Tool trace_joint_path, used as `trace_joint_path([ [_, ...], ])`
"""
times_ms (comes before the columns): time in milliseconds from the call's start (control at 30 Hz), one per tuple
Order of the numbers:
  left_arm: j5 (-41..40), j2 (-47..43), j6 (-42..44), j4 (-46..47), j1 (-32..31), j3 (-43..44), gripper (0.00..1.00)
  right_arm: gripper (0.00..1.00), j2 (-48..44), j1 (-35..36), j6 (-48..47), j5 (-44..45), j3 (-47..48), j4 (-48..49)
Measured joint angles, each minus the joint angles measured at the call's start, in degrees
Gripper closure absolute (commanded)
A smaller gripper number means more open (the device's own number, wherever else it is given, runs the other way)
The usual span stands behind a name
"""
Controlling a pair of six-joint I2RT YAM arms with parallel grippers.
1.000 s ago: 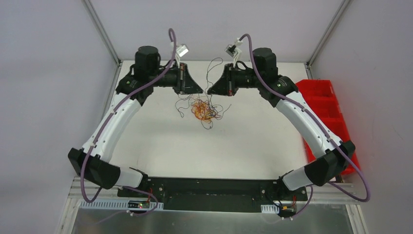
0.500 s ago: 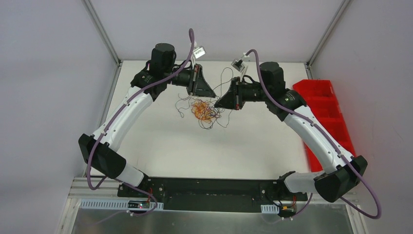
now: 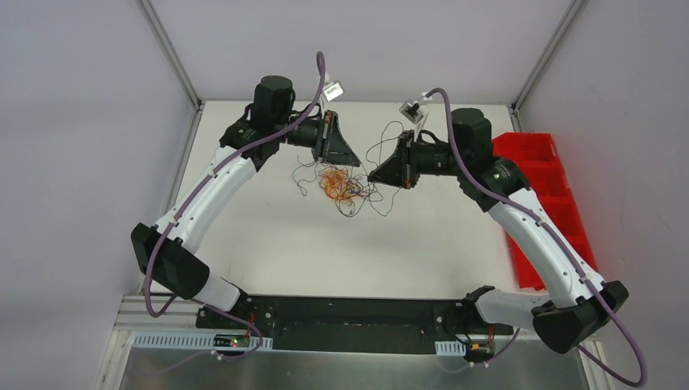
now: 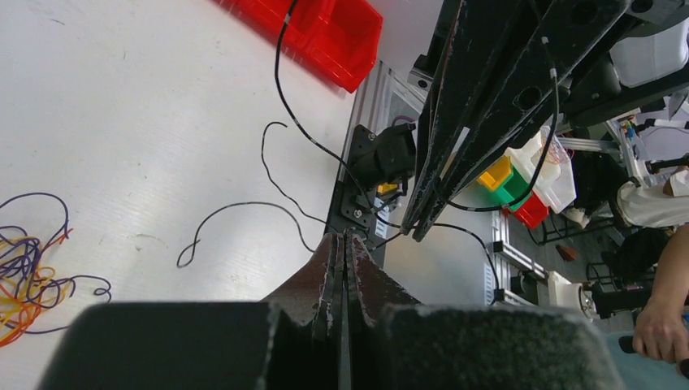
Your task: Untangle the cables
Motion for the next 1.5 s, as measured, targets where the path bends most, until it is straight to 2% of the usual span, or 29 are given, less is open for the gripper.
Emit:
trace_joint_path([
  [667,4.7,0.0,-3.1,0.1,-2.7,-0.3,1.0,0.93,1.2,0.0,-1.0,-0.6,0.0,-0.3],
  [833,5.1,-0.7,-3.3,0.4,-2.7,-1.5,1.0,0.88,1.1,-0.1,-1.2,-1.2,-0.2,-0.5],
  [1100,5.5,-0.8,-3.7,0.6,-3.0,-1.6,1.0,0.88,1.1,-0.1,-0.9,-3.2,-0.7,-0.2],
  [1200,5.6,-0.8,-4.1,1.0,-3.5,-1.6,1.0,0.88,1.2,0.0,-0.6,-3.6,-0.7,0.2],
  [1333,5.5,-0.8,-4.6,1.5,-3.7,-1.6,1.0,1.0,1.3,0.1,0.1,-4.2,-0.7,0.8],
  [1500,5.4,-0.8,-4.8,1.7,-3.6,-1.6,0.99,1.0,1.4,0.1,0.6,-4.3,-0.7,0.9],
])
